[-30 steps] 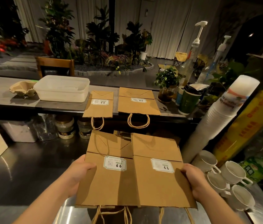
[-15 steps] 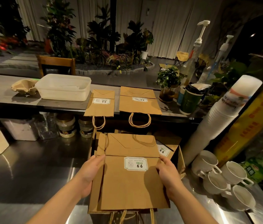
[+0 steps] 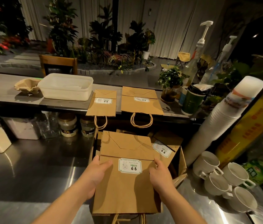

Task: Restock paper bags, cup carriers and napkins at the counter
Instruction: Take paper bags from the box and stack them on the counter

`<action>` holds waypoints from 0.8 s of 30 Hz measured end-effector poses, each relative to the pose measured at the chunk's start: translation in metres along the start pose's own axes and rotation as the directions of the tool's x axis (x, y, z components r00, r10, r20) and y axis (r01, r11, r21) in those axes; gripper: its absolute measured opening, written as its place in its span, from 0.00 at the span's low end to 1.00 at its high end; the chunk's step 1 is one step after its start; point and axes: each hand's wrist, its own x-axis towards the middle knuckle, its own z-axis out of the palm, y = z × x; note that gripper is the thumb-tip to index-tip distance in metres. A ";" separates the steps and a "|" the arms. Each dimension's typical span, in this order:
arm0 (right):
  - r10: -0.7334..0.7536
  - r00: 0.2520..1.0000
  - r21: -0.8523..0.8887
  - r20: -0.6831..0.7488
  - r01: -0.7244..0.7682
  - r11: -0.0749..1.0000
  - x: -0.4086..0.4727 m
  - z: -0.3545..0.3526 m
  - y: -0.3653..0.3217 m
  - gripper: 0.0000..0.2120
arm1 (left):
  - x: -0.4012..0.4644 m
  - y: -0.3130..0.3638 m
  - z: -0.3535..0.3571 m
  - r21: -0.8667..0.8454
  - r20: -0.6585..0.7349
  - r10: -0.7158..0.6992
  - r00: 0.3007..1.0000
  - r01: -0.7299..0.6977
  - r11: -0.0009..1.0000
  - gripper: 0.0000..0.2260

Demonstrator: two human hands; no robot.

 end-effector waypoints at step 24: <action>0.113 0.993 0.372 0.039 -0.120 0.921 0.014 -0.040 0.015 0.09 | -0.025 0.006 0.029 0.135 0.123 0.119 0.985 -0.135 0.982 0.18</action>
